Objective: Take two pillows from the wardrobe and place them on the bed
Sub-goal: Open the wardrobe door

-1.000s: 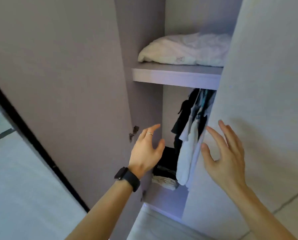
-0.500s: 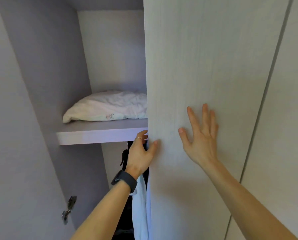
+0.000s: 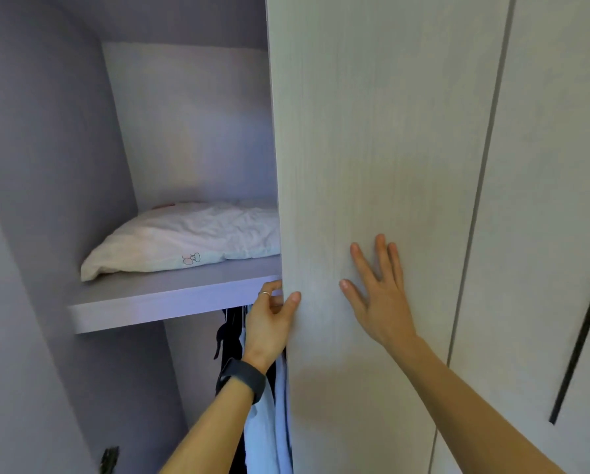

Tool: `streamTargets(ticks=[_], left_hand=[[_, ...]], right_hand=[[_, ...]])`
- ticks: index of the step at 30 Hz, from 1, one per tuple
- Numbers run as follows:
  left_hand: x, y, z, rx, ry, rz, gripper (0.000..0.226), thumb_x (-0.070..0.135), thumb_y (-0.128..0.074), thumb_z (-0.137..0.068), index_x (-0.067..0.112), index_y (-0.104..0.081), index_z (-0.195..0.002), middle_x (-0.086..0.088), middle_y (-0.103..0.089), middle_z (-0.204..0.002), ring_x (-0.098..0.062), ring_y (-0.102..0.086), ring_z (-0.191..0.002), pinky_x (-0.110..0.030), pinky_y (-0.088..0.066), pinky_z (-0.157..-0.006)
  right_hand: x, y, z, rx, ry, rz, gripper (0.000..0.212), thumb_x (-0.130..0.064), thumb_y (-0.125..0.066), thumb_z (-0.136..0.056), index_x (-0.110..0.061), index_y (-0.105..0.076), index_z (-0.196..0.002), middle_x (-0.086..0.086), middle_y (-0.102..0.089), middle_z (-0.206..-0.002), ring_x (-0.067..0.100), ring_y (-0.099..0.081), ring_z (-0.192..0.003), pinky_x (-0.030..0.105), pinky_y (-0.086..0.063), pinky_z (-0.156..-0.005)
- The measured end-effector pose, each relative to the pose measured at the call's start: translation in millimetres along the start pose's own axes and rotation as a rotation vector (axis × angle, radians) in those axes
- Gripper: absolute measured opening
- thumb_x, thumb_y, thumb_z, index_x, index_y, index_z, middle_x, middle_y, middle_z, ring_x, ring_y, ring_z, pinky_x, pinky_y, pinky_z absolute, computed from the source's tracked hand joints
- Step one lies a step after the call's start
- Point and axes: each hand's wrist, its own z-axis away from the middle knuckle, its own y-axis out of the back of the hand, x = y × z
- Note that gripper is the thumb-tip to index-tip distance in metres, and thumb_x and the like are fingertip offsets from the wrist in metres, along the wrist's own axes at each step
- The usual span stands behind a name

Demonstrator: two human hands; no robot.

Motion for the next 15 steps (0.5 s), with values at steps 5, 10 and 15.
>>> streamTargets(ticks=[5, 10, 15], left_hand=[[16, 5, 38, -0.068, -0.011, 0.144, 0.019, 0.023, -0.071, -0.091, 0.019, -0.062, -0.107, -0.005, -0.076, -0.089, -0.013, -0.074, -0.083, -0.018, -0.056, -0.069], [28, 5, 87, -0.232, 0.042, 0.334, 0.026, 0.019, -0.071, -0.089, 0.011, -0.066, -0.113, -0.009, -0.077, -0.098, -0.019, -0.073, -0.096, -0.027, -0.056, -0.084], [37, -9, 121, -0.447, 0.022, 0.416, 0.023, 0.007, -0.064, -0.092, 0.01, -0.067, -0.114, -0.004, -0.076, -0.102, -0.013, -0.071, -0.099, -0.025, -0.056, -0.08]], right_hand=[[-25, 17, 38, -0.068, -0.138, -0.142, 0.066, -0.044, -0.045, -0.102, -0.043, -0.008, -0.156, -0.007, 0.014, -0.166, 0.016, 0.011, -0.153, 0.031, -0.004, -0.12], [-46, 51, 114, -0.297, -0.264, -0.305, 0.072, -0.053, -0.049, -0.098, -0.055, -0.002, -0.152, -0.018, 0.012, -0.165, 0.002, 0.002, -0.152, 0.028, -0.016, -0.119], [-70, 92, 191, -0.339, -0.47, -0.52, 0.065, -0.049, -0.056, -0.095, -0.063, -0.018, -0.147, -0.03, -0.017, -0.16, -0.006, -0.022, -0.146, 0.029, -0.028, -0.118]])
